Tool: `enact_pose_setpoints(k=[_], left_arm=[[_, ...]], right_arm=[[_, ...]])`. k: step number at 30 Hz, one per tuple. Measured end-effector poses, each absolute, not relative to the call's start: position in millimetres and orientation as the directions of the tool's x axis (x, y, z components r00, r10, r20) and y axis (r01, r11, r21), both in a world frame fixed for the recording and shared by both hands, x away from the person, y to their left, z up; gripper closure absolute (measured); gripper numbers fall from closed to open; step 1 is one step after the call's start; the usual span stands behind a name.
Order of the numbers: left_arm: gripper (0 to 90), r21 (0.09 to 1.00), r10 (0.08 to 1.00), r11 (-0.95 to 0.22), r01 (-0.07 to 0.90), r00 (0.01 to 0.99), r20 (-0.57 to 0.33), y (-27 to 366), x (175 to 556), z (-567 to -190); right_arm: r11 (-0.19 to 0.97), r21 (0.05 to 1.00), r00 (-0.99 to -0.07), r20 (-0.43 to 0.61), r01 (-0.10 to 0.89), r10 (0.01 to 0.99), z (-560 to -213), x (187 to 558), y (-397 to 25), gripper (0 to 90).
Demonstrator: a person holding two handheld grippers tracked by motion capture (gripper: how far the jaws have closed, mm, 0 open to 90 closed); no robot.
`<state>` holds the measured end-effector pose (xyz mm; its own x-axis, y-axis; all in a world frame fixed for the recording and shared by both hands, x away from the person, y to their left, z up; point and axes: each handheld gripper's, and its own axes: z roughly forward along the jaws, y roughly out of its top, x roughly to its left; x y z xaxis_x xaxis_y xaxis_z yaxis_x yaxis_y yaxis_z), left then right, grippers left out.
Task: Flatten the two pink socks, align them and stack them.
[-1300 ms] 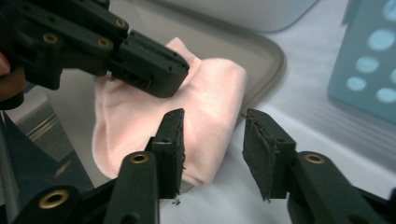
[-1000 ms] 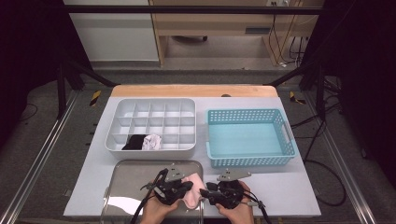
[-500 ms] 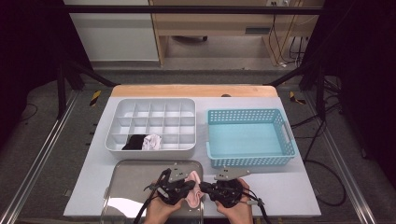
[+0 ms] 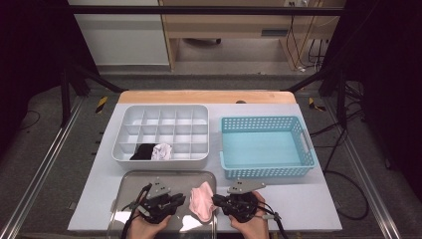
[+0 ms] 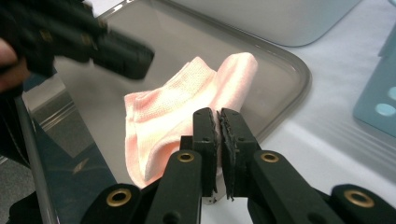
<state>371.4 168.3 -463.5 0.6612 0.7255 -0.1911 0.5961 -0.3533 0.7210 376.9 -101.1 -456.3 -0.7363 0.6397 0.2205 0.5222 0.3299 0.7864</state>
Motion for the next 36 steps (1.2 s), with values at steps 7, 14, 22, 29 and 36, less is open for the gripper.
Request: enact_pose_setpoints(k=[7, 14, 22, 29, 36], left_arm=[[85.9, 0.71, 0.689, -0.387, 0.588, 0.696, -0.202, 153, 369, -473], [87.1, 0.716, 0.685, -0.388, 0.581, 0.701, -0.198, 150, 369, -473], [86.5, 0.723, 0.694, -0.369, 0.585, 0.69, -0.204, 157, 373, -471], [81.0, 0.782, 0.709, -0.272, 0.561, 0.666, -0.232, 177, 389, -445], [59.0, 0.798, 0.683, -0.305, 0.52, 0.703, -0.197, 154, 399, -437]], right_arm=[[0.353, 0.796, -0.762, 0.198, 0.492, 0.616, -452, 373, -95, 85.2], [0.381, 0.805, -0.8, 0.181, 0.455, 0.572, -447, 373, -80, 85.2], [0.46, 0.77, -0.84, 0.176, 0.442, 0.513, -456, 374, -59, 83.2], [0.471, 0.764, -0.845, 0.177, 0.442, 0.505, -466, 374, -52, 82.2], [0.46, 0.769, -0.842, 0.181, 0.443, 0.508, -468, 374, -51, 81.6]])
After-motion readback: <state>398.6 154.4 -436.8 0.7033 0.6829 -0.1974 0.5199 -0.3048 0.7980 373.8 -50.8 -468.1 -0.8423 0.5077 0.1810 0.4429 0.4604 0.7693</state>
